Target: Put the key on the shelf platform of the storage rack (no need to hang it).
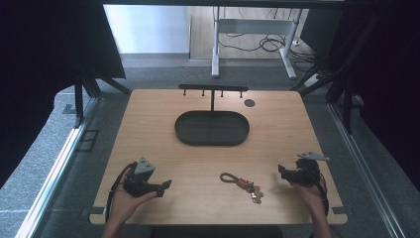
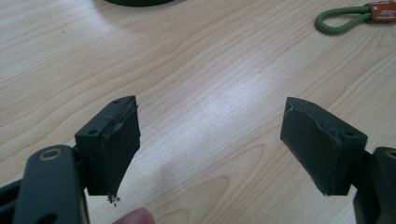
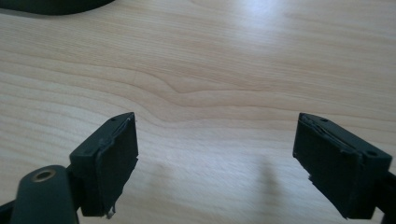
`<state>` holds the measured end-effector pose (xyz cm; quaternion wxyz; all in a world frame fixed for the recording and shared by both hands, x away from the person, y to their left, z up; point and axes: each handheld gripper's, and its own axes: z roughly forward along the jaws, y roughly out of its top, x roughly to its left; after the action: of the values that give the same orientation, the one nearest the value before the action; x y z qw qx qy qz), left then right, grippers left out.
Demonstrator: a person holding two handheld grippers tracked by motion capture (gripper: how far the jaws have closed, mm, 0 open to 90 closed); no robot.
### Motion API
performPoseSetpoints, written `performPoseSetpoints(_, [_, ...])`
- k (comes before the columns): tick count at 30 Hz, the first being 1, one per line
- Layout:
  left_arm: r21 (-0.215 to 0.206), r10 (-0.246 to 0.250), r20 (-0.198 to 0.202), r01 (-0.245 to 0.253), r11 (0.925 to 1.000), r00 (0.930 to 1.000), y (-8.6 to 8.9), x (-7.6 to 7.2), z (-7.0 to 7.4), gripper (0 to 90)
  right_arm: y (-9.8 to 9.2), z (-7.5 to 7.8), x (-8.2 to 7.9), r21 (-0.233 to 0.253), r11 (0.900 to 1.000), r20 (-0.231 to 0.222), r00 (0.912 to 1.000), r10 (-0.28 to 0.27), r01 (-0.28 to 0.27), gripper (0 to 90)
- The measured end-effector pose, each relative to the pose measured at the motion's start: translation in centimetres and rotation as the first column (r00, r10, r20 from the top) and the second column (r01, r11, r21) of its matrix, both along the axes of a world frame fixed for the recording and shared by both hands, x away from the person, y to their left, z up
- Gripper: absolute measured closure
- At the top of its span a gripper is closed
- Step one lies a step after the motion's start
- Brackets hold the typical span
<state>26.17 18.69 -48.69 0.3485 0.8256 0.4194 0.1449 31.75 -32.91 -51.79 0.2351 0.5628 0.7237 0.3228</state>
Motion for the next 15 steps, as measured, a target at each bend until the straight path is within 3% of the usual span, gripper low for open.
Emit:
performPoseSetpoints(7, [0.001, -0.012, 0.014, 0.012, 0.9999, 0.9998, -0.3, -0.2, 0.3, 20.0, -1.0, 1.5, -1.4, -0.007, 0.999, 0.038, 0.9986, 0.035, -0.035, 18.7])
performPoseSetpoints(15, [-0.018, -0.034, 0.027, 0.035, 0.9992, 0.9991, -0.1, -0.5, 0.6, 20.0, -0.5, 2.0, -1.6, 0.002, 0.997, 0.049, 0.9959, 0.076, -0.076, 22.7])
